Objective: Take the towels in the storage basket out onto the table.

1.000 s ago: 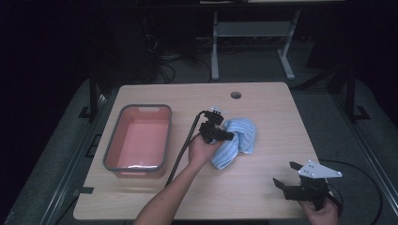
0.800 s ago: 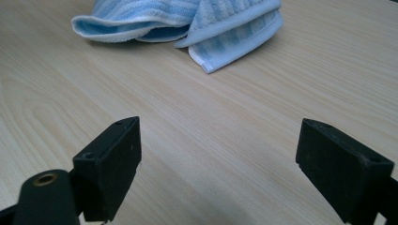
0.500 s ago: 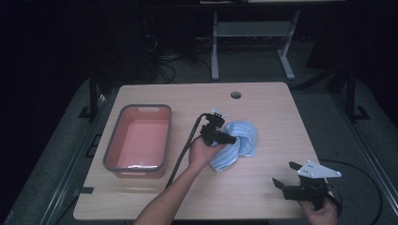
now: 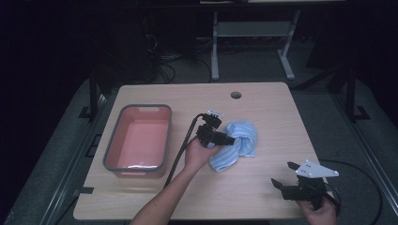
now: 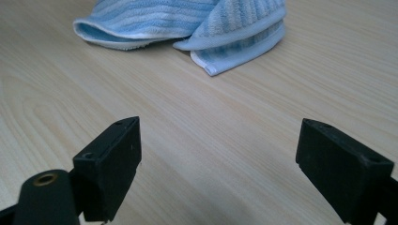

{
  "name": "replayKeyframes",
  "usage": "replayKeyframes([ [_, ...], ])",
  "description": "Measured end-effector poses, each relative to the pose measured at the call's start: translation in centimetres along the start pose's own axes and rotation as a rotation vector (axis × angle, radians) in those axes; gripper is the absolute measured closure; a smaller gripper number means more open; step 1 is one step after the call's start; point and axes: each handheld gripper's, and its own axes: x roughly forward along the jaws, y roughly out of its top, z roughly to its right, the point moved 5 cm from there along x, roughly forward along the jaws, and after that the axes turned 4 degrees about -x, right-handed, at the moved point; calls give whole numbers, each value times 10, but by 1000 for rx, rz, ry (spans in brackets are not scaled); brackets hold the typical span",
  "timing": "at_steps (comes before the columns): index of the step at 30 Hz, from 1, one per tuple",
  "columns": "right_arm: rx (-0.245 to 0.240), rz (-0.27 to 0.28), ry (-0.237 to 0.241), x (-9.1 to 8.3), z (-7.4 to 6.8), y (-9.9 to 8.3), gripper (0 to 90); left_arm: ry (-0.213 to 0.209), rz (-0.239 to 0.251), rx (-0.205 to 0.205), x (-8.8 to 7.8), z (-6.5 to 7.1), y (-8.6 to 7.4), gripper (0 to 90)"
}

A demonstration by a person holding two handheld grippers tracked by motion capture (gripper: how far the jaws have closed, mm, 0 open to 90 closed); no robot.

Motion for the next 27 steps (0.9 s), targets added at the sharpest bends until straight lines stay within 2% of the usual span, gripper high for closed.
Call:
replayKeyframes([
  [10, -3, -14, -3, 2, 0, 0, 141, -6, 29, 24, -18, 3, -6, 488],
  [14, -2, -19, -6, 3, 1, -1, 141, 4, 34, 42, -25, 3, -11, 478],
  [27, 0, -27, -14, 4, 2, -4, 141, -31, 50, 18, -37, -1, -30, 433],
])
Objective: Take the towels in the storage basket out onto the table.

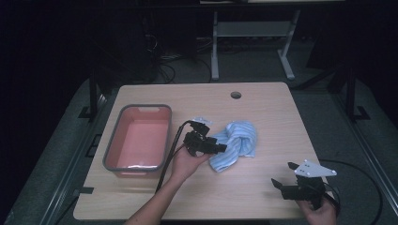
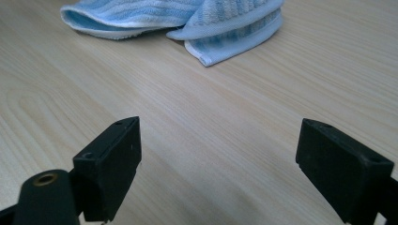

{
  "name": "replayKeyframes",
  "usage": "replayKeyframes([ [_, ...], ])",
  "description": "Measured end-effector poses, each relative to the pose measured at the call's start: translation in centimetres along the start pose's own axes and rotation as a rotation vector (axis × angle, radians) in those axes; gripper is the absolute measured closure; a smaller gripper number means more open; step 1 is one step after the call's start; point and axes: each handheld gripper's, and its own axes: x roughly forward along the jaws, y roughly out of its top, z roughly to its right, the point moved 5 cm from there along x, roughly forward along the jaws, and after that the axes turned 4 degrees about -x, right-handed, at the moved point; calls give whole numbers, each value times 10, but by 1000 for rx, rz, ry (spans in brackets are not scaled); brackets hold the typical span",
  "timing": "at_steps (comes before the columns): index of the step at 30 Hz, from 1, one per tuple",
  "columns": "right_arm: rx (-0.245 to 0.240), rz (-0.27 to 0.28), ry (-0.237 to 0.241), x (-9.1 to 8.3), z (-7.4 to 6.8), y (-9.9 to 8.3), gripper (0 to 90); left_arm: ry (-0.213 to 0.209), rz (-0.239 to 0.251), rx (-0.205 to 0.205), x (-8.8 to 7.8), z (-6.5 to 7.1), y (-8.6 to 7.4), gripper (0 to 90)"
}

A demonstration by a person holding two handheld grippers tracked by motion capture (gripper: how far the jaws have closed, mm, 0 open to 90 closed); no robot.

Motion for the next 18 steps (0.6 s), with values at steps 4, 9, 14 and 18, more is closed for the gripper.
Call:
replayKeyframes([
  [4, -2, -6, -1, 1, 0, 0, 141, 15, 5, 6, -7, -2, -4, 415],
  [9, 1, -8, 1, 1, 0, -1, 141, 24, 10, 15, -16, -1, -10, 409],
  [14, 6, -9, -3, 0, 1, -1, 141, 44, -9, 34, -20, 1, -18, 410],
  [18, 1, -7, -4, 1, 2, -1, 141, 49, -17, 54, -23, 3, -24, 410],
])
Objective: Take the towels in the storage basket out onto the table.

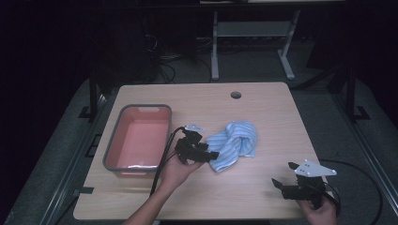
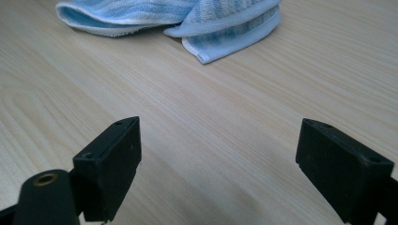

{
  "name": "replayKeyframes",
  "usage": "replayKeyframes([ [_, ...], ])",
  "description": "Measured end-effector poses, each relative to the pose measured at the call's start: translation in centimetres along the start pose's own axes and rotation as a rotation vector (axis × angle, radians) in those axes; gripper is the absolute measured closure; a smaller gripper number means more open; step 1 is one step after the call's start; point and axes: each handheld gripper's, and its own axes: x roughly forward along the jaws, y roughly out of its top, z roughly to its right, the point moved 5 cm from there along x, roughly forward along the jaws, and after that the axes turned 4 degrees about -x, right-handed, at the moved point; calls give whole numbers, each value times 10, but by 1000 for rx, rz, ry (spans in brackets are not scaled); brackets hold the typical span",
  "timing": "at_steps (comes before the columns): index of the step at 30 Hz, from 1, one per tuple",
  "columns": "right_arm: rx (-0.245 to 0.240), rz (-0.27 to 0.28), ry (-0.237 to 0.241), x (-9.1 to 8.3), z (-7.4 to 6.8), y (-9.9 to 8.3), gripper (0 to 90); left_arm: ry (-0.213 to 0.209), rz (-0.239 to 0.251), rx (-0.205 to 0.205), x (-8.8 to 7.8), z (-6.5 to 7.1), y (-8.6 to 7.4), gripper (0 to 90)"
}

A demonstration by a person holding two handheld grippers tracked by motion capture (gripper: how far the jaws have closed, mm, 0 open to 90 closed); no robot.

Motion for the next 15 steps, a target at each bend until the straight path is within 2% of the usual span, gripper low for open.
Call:
replayKeyframes([
  [4, 5, -6, 4, 1, -1, 0, 141, 12, -13, 15, -3, 1, -6, 409],
  [7, -8, -4, 2, 2, -1, 0, 141, 3, -10, 15, -5, 3, -11, 409],
  [10, -7, -7, 4, 2, -2, 0, 141, -27, -6, -2, -7, 4, -15, 408],
  [15, -1, -11, 5, 2, -3, 0, 141, -55, -5, -23, -10, 5, -23, 404],
])
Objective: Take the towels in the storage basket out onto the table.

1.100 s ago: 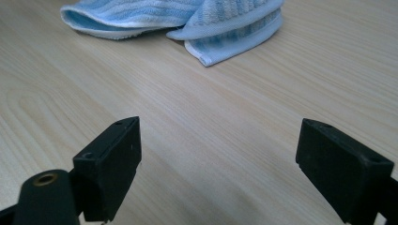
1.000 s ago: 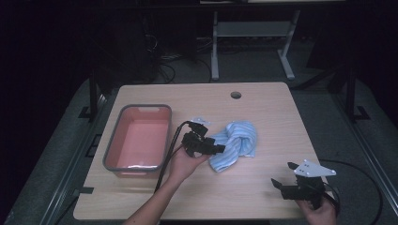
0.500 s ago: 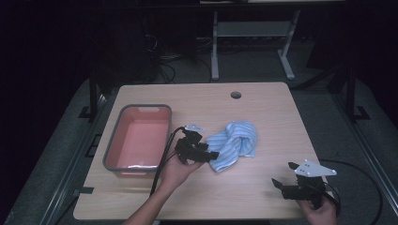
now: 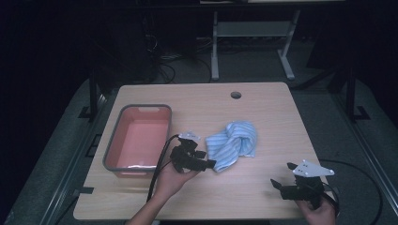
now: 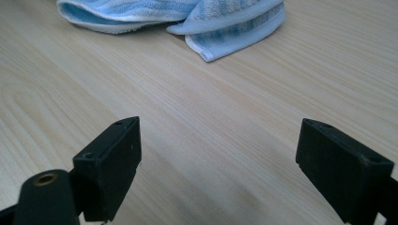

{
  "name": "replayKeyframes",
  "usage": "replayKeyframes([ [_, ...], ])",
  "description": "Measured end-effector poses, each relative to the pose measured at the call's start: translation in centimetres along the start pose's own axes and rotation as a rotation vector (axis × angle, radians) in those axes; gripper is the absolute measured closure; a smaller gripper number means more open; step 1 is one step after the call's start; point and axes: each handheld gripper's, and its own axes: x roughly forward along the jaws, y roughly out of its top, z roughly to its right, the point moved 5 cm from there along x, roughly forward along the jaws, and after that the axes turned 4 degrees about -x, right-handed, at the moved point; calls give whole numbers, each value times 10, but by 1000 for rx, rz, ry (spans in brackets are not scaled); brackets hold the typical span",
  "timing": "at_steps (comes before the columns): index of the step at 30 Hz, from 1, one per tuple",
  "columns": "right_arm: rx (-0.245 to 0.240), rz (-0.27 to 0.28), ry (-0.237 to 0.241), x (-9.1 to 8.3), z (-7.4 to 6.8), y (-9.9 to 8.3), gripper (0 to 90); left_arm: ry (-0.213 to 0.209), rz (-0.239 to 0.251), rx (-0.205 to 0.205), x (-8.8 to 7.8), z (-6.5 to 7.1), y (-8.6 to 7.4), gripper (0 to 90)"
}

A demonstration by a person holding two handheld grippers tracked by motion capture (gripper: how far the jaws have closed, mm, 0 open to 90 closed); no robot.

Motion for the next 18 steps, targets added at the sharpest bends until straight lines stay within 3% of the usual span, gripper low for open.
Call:
replayKeyframes([
  [6, -3, -4, 1, 1, 0, 0, 141, 6, -2, 26, -3, 5, -8, 405],
  [18, -3, -3, -7, -1, 2, -1, 141, 1, -5, 32, -6, 9, -26, 373],
])
